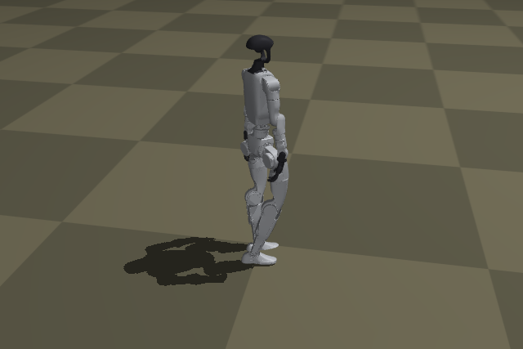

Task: In place motions

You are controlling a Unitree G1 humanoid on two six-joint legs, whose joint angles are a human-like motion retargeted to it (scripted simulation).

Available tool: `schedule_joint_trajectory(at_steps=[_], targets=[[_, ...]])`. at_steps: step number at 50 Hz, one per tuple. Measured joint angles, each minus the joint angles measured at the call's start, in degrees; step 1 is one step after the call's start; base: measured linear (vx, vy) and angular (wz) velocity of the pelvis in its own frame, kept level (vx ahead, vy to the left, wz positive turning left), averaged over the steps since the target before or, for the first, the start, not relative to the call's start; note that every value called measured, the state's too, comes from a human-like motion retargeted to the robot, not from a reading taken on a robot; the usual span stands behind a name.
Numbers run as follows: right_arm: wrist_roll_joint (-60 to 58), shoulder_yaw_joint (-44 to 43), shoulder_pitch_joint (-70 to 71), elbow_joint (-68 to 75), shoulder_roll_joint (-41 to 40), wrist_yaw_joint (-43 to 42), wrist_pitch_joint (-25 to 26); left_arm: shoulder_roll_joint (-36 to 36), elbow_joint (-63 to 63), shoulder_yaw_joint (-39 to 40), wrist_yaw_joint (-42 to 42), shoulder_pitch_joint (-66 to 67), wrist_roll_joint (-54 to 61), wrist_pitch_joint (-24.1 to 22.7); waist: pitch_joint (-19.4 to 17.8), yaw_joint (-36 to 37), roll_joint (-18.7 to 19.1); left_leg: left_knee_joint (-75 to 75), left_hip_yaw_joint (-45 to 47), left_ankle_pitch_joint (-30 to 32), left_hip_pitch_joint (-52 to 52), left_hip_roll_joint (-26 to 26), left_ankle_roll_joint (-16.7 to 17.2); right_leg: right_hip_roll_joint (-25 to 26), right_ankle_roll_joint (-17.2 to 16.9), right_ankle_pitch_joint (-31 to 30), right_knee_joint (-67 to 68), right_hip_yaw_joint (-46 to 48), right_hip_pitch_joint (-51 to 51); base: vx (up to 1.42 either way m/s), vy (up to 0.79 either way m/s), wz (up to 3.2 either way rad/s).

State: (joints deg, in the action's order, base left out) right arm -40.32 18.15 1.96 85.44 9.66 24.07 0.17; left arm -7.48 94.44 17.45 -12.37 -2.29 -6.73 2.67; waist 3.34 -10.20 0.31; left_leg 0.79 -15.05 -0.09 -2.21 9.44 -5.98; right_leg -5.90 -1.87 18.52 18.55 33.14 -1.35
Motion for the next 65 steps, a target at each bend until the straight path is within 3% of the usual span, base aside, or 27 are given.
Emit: schedule_joint_trajectory(at_steps=[65], targets=[[0.13,-0.33,0.18,0.18,-0.02,-2.13,0.76,0.05,-0.01,0.3,0.17,0.12,-0.16,0.1,0.09,-0.07,0.21,0.11,0.25,-0.03,0.07,0.03,-0.31,0.42,0.7,0.51,0.59,-0.98,0.53,0.0,0.0,0.0]])
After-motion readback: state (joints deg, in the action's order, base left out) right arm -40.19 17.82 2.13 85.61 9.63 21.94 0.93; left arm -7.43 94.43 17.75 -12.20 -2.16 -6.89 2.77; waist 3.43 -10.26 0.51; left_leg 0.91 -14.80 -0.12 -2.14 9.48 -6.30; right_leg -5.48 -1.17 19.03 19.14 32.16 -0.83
